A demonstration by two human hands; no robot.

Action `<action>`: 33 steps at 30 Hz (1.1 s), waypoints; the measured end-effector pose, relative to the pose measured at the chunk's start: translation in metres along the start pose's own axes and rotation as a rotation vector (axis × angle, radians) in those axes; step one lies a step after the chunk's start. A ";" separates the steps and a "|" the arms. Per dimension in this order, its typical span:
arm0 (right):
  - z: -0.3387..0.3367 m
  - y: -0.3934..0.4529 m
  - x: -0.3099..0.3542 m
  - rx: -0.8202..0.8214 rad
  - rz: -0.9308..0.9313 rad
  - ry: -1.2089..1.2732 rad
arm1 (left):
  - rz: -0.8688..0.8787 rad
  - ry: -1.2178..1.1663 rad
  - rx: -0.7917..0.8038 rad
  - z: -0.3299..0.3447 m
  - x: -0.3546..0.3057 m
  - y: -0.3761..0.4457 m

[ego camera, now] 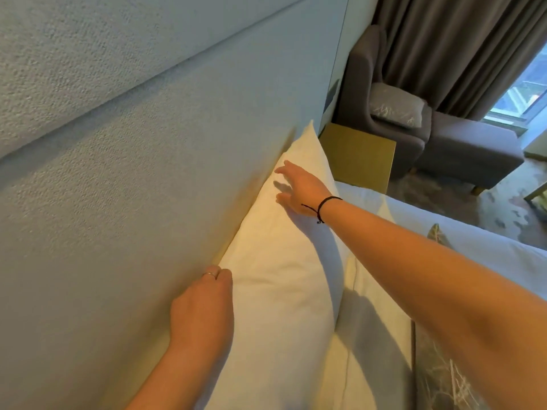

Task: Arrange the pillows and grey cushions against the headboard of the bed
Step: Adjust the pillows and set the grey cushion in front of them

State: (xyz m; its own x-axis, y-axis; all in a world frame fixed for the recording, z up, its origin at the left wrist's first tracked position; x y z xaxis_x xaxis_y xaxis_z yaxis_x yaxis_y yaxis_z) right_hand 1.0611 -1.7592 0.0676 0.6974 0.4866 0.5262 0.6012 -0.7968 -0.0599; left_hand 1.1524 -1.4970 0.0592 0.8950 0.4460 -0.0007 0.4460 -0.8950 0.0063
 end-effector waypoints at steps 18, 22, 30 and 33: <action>0.112 -0.280 -0.125 0.675 0.042 -0.588 | 0.082 -0.601 0.765 0.152 -0.167 -0.206; 0.114 -0.281 -0.122 0.649 -0.049 -0.693 | -0.009 -0.546 0.723 0.167 -0.154 -0.220; 0.122 -0.284 -0.105 0.640 -0.320 -0.922 | -0.099 -0.583 0.661 0.176 -0.134 -0.244; 0.129 -0.289 -0.098 0.647 -0.469 -0.964 | 0.007 -0.578 0.500 0.152 -0.139 -0.238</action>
State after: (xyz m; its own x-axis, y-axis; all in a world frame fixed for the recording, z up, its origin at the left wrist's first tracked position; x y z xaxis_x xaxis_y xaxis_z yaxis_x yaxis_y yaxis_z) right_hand 0.8693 -1.5302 -0.0764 0.2018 0.9569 -0.2088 0.7593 -0.2875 -0.5838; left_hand 0.9222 -1.3467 -0.0939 0.6953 0.4895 -0.5262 0.2650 -0.8552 -0.4454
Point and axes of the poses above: each hand's wrist, its own y-axis towards the middle knuckle, its own z-axis out of the palm, x = y × z, the point moved 9 cm from there along y, towards the middle knuckle, and after that the axes turned 3 degrees about y, right-handed, at the moved point
